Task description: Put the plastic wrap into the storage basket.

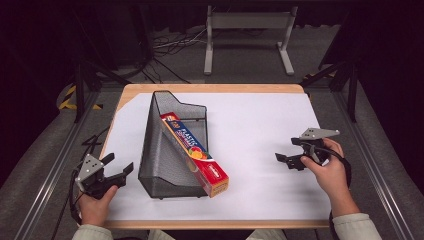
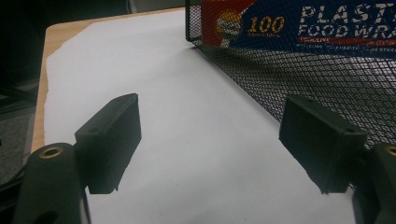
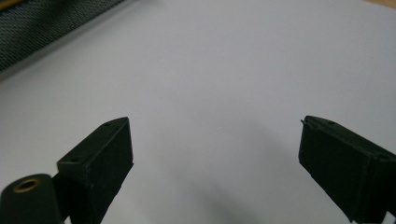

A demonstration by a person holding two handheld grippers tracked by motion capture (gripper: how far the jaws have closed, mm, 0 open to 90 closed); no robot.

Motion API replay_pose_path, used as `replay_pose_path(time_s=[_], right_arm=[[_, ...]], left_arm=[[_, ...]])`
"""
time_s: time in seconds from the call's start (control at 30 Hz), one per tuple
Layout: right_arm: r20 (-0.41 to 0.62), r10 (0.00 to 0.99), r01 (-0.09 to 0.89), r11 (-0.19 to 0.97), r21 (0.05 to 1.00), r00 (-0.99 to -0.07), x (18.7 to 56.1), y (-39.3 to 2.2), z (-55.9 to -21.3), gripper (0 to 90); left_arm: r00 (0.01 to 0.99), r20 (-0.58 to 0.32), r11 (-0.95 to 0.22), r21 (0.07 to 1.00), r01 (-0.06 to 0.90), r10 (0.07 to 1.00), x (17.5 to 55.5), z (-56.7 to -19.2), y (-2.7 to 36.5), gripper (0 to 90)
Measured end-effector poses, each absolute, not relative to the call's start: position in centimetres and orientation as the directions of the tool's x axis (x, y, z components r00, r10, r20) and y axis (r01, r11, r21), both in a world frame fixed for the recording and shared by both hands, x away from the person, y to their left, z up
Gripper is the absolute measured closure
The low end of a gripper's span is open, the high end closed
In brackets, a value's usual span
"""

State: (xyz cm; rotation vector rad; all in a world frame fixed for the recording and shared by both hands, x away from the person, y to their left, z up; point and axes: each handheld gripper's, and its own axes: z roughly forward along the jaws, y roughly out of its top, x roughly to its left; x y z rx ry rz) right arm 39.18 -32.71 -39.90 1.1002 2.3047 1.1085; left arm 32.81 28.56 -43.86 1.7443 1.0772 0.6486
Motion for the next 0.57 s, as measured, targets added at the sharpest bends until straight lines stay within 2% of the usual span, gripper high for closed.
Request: replay_pose_path(time_s=[0.23,0.57], right_arm=[[0.008,0.774,0.502,0.403,0.765,-0.634,39.0,-33.3,-42.2,10.6],[0.005,0.780,0.474,0.376,0.796,-0.626,38.5,-34.2,-43.1,10.6]], left_arm=[[0.474,-0.049,-0.157,0.909,0.386,0.879,32.8,-44.0,28.5,21.5],[0.482,-0.051,-0.163,0.905,0.393,0.875,33.0,-44.2,28.2,21.5]])
